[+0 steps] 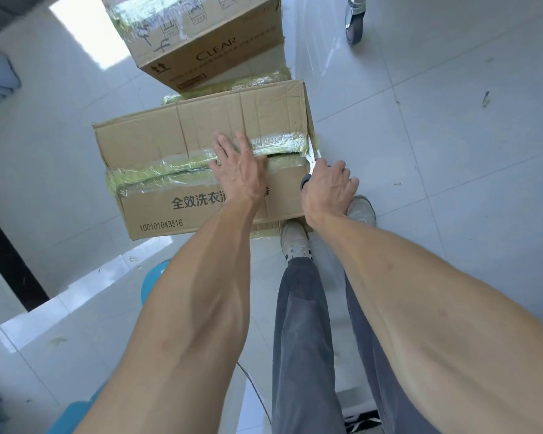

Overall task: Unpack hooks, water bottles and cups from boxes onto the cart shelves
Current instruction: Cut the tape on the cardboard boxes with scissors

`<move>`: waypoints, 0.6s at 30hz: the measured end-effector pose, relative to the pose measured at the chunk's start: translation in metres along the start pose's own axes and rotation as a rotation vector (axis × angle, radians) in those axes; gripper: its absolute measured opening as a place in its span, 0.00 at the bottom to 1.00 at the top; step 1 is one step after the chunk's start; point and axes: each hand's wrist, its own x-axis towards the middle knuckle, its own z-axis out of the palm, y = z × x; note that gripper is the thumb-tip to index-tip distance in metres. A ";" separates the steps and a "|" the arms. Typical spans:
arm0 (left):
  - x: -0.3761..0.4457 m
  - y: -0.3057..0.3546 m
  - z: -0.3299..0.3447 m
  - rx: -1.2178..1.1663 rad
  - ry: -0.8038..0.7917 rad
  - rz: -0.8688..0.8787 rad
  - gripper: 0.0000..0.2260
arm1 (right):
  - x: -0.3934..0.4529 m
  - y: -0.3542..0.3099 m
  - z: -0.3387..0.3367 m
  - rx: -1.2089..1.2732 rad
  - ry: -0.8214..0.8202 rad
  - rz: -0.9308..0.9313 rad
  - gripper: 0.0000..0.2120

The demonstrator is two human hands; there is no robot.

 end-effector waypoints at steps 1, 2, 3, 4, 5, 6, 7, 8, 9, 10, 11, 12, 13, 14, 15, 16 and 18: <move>-0.001 0.001 0.000 0.004 0.001 -0.005 0.29 | 0.001 -0.001 -0.001 0.028 -0.014 0.007 0.11; -0.001 0.001 0.000 0.008 0.001 -0.009 0.29 | 0.001 -0.002 -0.002 0.051 -0.029 0.013 0.11; -0.002 0.002 0.000 0.013 0.000 -0.013 0.29 | 0.001 -0.002 -0.002 0.065 -0.038 0.011 0.11; -0.003 0.003 0.000 0.017 -0.001 -0.021 0.29 | 0.001 -0.001 -0.003 0.072 -0.040 -0.003 0.10; -0.004 0.004 0.000 0.020 -0.001 -0.031 0.28 | 0.000 0.000 -0.002 0.075 -0.038 -0.023 0.10; -0.005 0.005 0.000 0.024 0.002 -0.041 0.27 | 0.000 0.001 -0.003 0.076 -0.033 -0.041 0.10; -0.006 0.005 0.000 0.029 0.007 -0.048 0.27 | 0.000 0.002 -0.004 0.078 -0.027 -0.050 0.11; -0.007 0.006 0.001 0.034 0.016 -0.051 0.27 | 0.000 0.004 -0.005 0.082 -0.017 -0.051 0.11; -0.008 0.006 0.001 0.035 0.026 -0.053 0.26 | 0.000 0.007 -0.005 0.088 -0.007 -0.049 0.11; -0.009 0.007 0.001 0.033 0.031 -0.059 0.26 | -0.001 0.010 -0.006 0.093 -0.001 -0.044 0.11; -0.009 0.007 0.000 0.028 0.033 -0.066 0.26 | -0.002 0.014 -0.006 0.093 0.005 -0.038 0.11; -0.010 0.008 0.000 0.026 0.038 -0.073 0.25 | -0.004 0.018 -0.005 0.087 0.008 -0.030 0.10; -0.011 0.007 0.000 0.026 0.050 -0.077 0.24 | -0.007 0.022 -0.004 0.080 0.003 -0.019 0.11; -0.011 0.007 -0.001 0.028 0.066 -0.079 0.23 | -0.011 0.025 -0.003 0.076 -0.010 -0.002 0.12; -0.012 0.007 -0.001 0.028 0.084 -0.081 0.22 | -0.015 0.028 -0.002 0.074 -0.022 0.016 0.14; -0.013 0.006 -0.002 0.024 0.104 -0.088 0.20 | -0.018 0.031 -0.001 0.071 -0.026 0.028 0.14; -0.015 0.008 -0.004 0.012 0.145 -0.139 0.19 | -0.025 0.036 0.002 0.057 -0.011 0.036 0.13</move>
